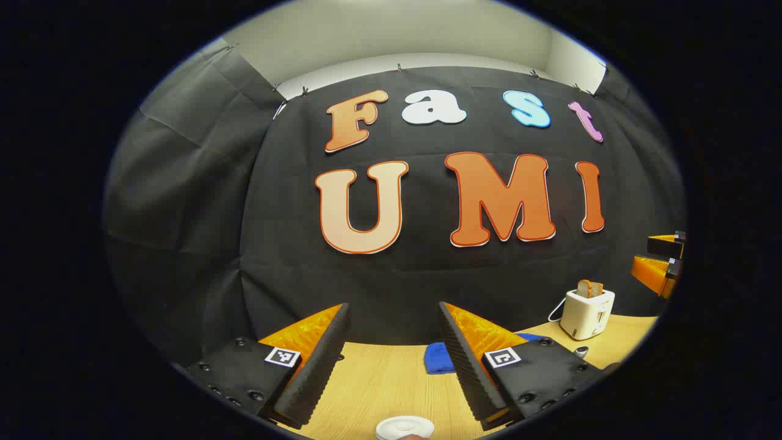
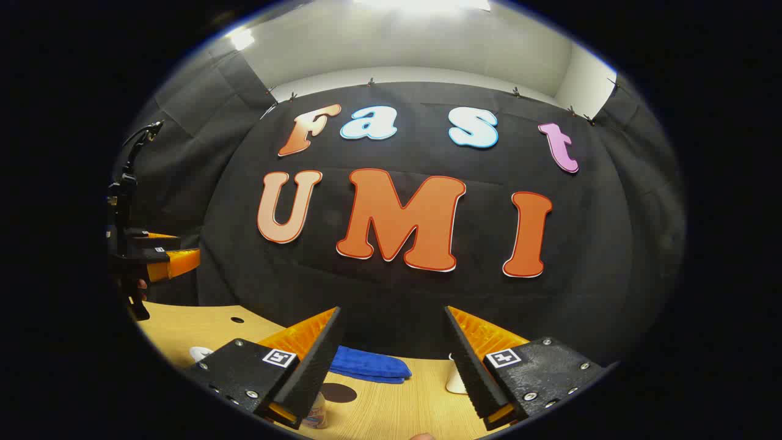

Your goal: Open the teacup lid with one hand, grasp the water bottle and pour water into the teacup with the other hand; after pouring, place the water bottle on the coaster and then close the teacup lid.

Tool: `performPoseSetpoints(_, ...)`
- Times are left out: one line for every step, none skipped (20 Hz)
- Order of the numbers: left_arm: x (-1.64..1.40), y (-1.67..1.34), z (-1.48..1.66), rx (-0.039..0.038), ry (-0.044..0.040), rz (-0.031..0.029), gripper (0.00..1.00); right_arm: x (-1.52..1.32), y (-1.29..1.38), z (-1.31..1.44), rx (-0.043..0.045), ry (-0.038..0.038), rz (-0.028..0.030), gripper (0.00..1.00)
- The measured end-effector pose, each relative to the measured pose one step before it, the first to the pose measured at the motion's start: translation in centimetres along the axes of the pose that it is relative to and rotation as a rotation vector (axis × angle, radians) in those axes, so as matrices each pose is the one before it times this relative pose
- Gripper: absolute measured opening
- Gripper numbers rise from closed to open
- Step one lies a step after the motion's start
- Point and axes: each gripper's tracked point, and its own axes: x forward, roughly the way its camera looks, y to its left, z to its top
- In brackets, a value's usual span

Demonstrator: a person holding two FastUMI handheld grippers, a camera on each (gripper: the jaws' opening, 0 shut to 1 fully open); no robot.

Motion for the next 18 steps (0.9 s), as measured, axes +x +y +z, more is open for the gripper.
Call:
performPoseSetpoints(0.022, 0.027, -0.017, -0.00211, 0.00030, -0.00020, 0.94, 0.052, 0.008, 0.041, -0.00094, 0.00016, -0.00024, 0.97)
performPoseSetpoints(0.155, -0.048, -0.079, -0.00029, 0.00165, -0.00236, 0.94, -0.048, -0.043, 0.023, -0.00071, -0.00114, 0.00014, 0.97)
performPoseSetpoints(0.033, 0.001, -0.017, -0.00033, 0.00197, 0.00019, 0.94, 0.052, -0.043, -0.029, -0.00016, 0.00186, -0.00112, 0.97)
performPoseSetpoints(0.022, -0.026, -0.164, 0.00055, 0.00268, -0.00097, 0.94, -0.077, 0.045, 0.040, 0.00155, -0.00011, 0.00130, 0.97)
performPoseSetpoints(-0.030, -0.043, -0.039, 0.00125, 0.00128, -0.00045, 0.94, 0.040, 0.053, -0.013, 0.00212, 0.00116, -0.00045, 0.97)
performPoseSetpoints(0.022, -0.056, -0.043, -0.00029, 0.00203, -0.00311, 0.94, -0.039, 0.023, -0.022, 0.00182, -0.00057, 0.00145, 0.97)
performPoseSetpoints(-0.034, -0.018, -0.061, -0.00153, -0.00014, -0.00337, 0.94, 0.003, -0.005, 0.044, 0.00306, 0.00054, -0.00067, 0.97)
performPoseSetpoints(0.047, -0.042, 0.034, -0.00202, -0.00080, -0.00289, 0.96, -0.004, 0.036, 0.011, 0.00277, -0.00082, 0.00204, 0.97)
performPoseSetpoints(0.024, 0.034, 0.091, 0.00023, -0.00300, 0.00217, 0.95, 0.037, -0.001, -0.009, 0.00262, 0.00086, 0.00068, 0.97)
performPoseSetpoints(0.004, 0.096, -0.018, 0.00048, 0.00046, -0.00015, 0.96, -0.024, 0.008, -0.052, -0.00037, -0.00016, 0.00204, 0.97)
performPoseSetpoints(-0.132, -0.105, -0.180, 0.00003, 0.00195, -0.00277, 0.96, 0.033, 0.000, -0.020, -0.00268, 0.00137, -0.00041, 0.97)
performPoseSetpoints(0.079, -0.105, -0.051, -0.00257, 0.00264, -0.00345, 0.96, -0.031, 0.023, 0.039, -0.00068, -0.00025, 0.00289, 0.97)
performPoseSetpoints(0.049, 0.008, -0.034, -0.00158, 0.00134, -0.00224, 0.96, 0.025, 0.036, 0.032, 0.00191, 0.00032, 0.00383, 0.97)
performPoseSetpoints(-0.060, -0.027, -0.141, 0.00418, 0.00136, -0.00133, 0.96, -0.017, 0.005, 0.048, 0.00244, -0.00138, 0.00384, 0.97)
performPoseSetpoints(-0.020, -0.006, -0.222, 0.00544, 0.00337, 0.00111, 0.96, -0.023, 0.013, -0.014, 0.00333, 0.00093, 0.00202, 0.97)
performPoseSetpoints(0.049, -0.019, -0.073, 0.00500, 0.00152, -0.00109, 0.96, -0.038, 0.033, -0.051, 0.00270, 0.00221, 0.00222, 0.97)
performPoseSetpoints(-0.004, -0.108, -0.233, 0.00537, 0.00217, -0.00074, 0.94, -0.068, 0.050, -0.083, 0.00456, 0.00488, 0.00340, 0.97)
performPoseSetpoints(0.002, -0.086, -0.147, 0.00297, 0.00222, -0.00164, 0.94, 0.021, 0.063, -0.153, 0.00513, 0.00309, 0.00590, 0.97)
